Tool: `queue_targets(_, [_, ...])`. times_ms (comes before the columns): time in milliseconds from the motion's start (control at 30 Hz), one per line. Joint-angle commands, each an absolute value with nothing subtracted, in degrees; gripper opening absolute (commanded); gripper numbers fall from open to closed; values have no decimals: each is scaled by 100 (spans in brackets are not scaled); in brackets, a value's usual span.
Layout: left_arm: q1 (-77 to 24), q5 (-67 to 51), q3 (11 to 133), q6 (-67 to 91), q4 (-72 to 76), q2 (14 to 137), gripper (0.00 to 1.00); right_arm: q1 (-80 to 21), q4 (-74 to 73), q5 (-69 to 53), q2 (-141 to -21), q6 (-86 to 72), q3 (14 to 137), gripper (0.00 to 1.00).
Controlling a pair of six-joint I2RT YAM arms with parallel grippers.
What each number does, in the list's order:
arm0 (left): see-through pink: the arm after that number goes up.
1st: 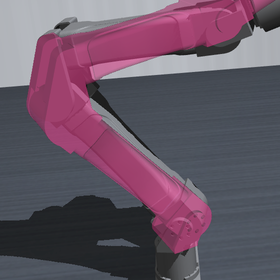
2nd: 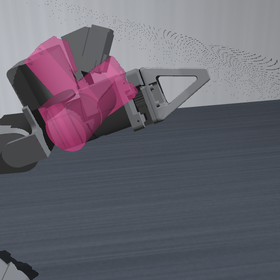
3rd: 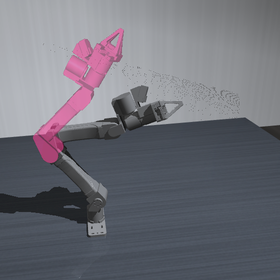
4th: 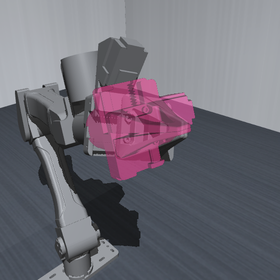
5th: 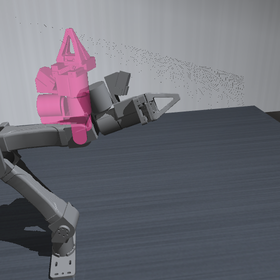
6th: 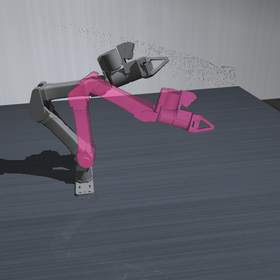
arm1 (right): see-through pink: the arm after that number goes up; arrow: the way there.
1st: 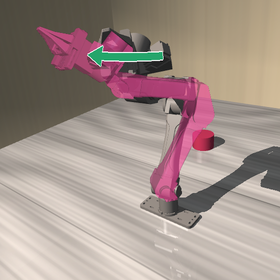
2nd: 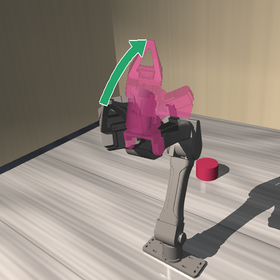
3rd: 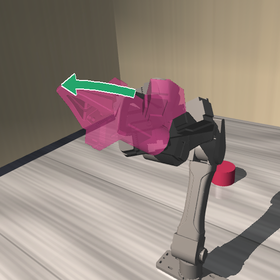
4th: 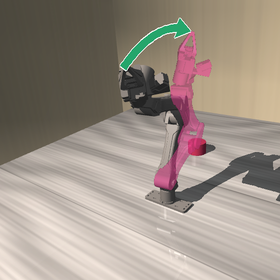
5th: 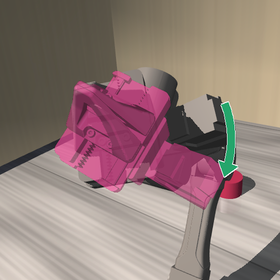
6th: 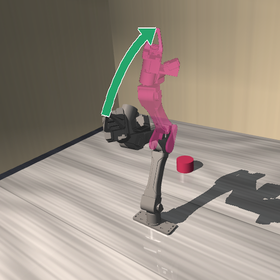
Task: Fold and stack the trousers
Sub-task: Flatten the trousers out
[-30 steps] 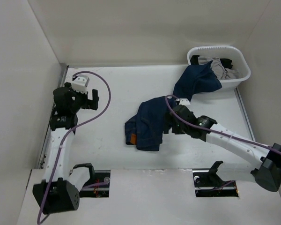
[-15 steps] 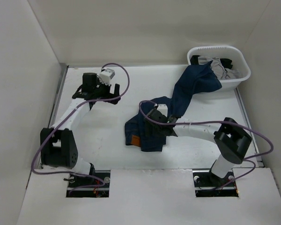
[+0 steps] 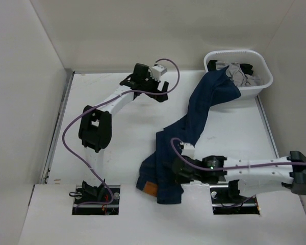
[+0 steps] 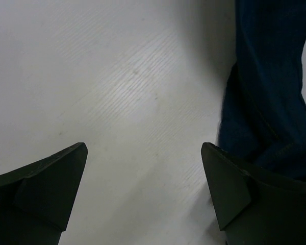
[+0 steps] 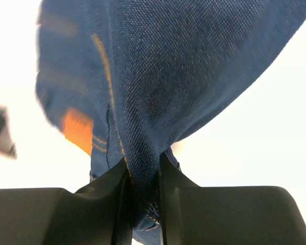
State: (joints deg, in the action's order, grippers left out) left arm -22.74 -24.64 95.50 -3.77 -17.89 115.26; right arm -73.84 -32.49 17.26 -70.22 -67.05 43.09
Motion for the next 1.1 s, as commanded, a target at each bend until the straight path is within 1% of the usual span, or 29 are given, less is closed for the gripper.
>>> queue_targets(0, [-2833,-2830,10203,-299,-1784,11811,100,-8289,-4971,1320,-6330,-8548,4351,0])
queue_targets(100, [-3272,-2804,10537,-317,-1758,12189,100,-8976,-5518,1081,-6161,-9384,4333,0])
queue_targets(167, [-3466,-2821,10722,-264,-1679,12400,100,-9206,-5651,1055,-6196,-9623,4298,0])
queue_targets(367, [-3853,-2927,11337,272,-1389,13314,100,-9373,-5616,1239,-6196,-10062,4043,0])
queue_targets(567, [-3915,-2172,11803,554,-1283,14079,100,-9654,-5695,1274,-6039,-10494,3859,0])
queue_targets(633, [-3942,-2162,11987,562,-1397,14307,100,-9672,-5748,1283,-5942,-10555,3815,0])
queue_targets(667, [-3950,-2240,12040,589,-1441,14378,90,-9672,-5792,1292,-5898,-10564,3814,0])
queue_targets(733, [-3959,-2399,11998,711,-1442,14405,58,-9655,-5958,1362,-5793,-10564,3849,0])
queue_targets(800, [-3924,-2539,11866,791,-1424,14292,21,-9628,-6230,1476,-5678,-10573,3946,0])
queue_targets(833, [-3881,-2575,11839,826,-1493,14195,8,-9620,-6397,1537,-5643,-10573,4007,0])
queue_targets(867, [-3819,-2601,11769,835,-1538,14020,1,-9576,-6572,1599,-5582,-10582,4060,0])
queue_targets(1000, [-3424,-2820,11479,695,-1459,12757,0,-9295,-7223,1985,-5318,-10503,4289,0])
queue_targets(1067, [-3178,-2953,11513,624,-1398,12001,0,-8910,-7452,2345,-5038,-10328,4411,0])
